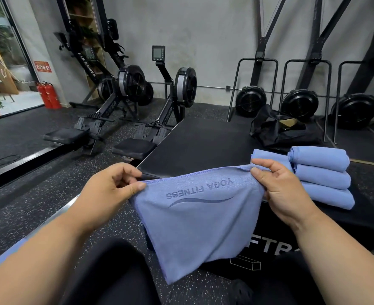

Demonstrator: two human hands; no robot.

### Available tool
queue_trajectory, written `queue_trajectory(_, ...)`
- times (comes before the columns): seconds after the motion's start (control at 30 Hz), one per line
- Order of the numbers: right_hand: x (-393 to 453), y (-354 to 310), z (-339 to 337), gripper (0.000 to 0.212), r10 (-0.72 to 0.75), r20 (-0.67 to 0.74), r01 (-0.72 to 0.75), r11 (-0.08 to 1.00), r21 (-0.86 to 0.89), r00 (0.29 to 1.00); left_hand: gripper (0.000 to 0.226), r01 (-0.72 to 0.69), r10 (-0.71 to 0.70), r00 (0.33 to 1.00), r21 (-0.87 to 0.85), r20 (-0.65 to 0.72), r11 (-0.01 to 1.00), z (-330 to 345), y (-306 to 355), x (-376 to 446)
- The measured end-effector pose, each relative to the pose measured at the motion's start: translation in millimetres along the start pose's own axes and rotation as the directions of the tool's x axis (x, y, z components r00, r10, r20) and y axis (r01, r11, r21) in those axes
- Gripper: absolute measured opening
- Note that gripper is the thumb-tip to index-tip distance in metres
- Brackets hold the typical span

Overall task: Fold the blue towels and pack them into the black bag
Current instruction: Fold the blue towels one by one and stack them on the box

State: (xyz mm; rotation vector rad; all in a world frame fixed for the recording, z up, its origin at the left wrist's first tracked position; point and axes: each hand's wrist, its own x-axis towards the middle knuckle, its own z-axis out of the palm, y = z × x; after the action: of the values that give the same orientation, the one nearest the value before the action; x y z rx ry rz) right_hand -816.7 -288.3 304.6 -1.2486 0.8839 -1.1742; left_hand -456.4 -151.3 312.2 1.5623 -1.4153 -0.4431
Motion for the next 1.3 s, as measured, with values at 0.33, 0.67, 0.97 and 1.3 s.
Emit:
queue_trajectory(0.33,3.2,-15.3,-10.4,0.009,0.024,0.105,0.007,0.958,-0.286,0.994,0.019,-0.001,-0.012,0.975,0.059,0.221,0.998,-18.3,-2.7,1.8)
queue_trajectory(0.67,-5.2,-17.1,-13.9,0.01,0.151,0.288,0.025,0.849,-0.528,0.946,0.021,0.017,-0.049,0.969,0.133,0.242,0.991,-26.4,-7.1,8.2)
queue_trajectory(0.97,-11.9,-5.5,-18.1,0.022,0.127,0.32,0.078,0.827,-0.557,0.939,0.012,0.085,-0.047,0.937,-0.097,0.347,0.992,-35.6,9.1,15.3)
queue_trajectory(1.3,-7.5,-14.6,-21.7,0.024,0.094,0.377,0.191,0.734,-0.651,0.922,0.064,0.163,-0.052,0.929,-0.278,0.367,0.947,-42.4,19.4,39.1)
